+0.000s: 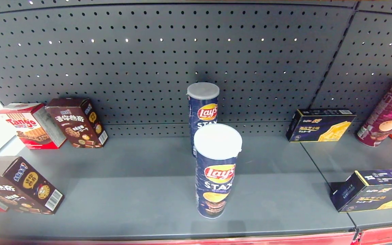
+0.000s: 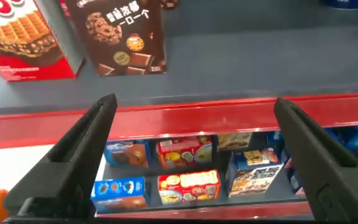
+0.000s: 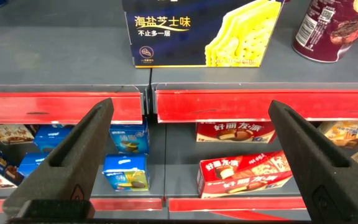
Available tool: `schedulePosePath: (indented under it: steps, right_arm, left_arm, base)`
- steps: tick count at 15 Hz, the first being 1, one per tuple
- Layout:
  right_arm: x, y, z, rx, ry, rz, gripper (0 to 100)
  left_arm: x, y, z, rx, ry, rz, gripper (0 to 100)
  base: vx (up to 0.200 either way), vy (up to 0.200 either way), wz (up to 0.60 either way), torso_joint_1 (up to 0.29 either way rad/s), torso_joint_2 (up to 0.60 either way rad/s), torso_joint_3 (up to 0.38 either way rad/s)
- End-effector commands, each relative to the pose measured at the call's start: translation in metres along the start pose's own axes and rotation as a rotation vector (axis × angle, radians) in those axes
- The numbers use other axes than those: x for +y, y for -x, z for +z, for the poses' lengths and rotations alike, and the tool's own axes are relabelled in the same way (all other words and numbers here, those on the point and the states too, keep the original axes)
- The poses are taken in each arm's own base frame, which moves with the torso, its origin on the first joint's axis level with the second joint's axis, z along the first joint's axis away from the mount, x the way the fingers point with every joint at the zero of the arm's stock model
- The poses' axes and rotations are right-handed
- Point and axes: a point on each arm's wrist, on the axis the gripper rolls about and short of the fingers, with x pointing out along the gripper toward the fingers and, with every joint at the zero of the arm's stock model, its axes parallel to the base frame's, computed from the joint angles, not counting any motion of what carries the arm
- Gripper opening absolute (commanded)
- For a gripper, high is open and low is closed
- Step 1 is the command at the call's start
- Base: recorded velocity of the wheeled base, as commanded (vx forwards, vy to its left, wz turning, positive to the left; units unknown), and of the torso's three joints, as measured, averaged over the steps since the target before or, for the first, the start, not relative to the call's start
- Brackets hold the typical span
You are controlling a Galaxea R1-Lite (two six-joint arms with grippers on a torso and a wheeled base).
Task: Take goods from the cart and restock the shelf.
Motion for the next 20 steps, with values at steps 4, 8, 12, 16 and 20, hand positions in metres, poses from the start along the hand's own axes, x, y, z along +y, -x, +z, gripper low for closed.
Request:
schedulePosePath:
  steps: [4, 8, 12, 16, 20]
  right_arm:
    - [0.0, 0.0, 0.0, 0.001, 0.005, 0.013, 100]
    - [-0.001, -0.001, 0.001, 0.017, 0.009, -0.049, 100]
    - [0.004, -0.058, 0.139, 0.063, -0.06, 0.238, 100]
    - [0.021, -0.115, 0.156, 0.125, 0.092, 0.487, 100]
    - [0.063, -0.159, 0.159, 0.209, 0.184, 0.684, 100]
  left_arm:
    - [0.001, 0.0, 0.0, 0.01, -0.009, 0.065, 100]
    - [0.001, 0.0, 0.0, 0.01, -0.006, 0.067, 100]
    - [0.001, -0.001, 0.0, 0.032, -0.003, 0.051, 100]
    - [0.001, -0.001, 0.0, 0.031, -0.003, 0.06, 100]
    - [0.001, -0.001, 0.001, 0.03, 0.02, 0.054, 100]
  base:
    - [0.0, 0.0, 0.0, 0.0, 0.0, 0.0]
    - [0.0, 0.0, 0.0, 0.0, 0.0, 0.0]
    - [0.0, 0.0, 0.0, 0.0, 0.0, 0.0]
    - [0.0, 0.0, 0.0, 0.0, 0.0, 0.0]
    - [0.0, 0.0, 0.0, 0.0, 0.0, 0.0]
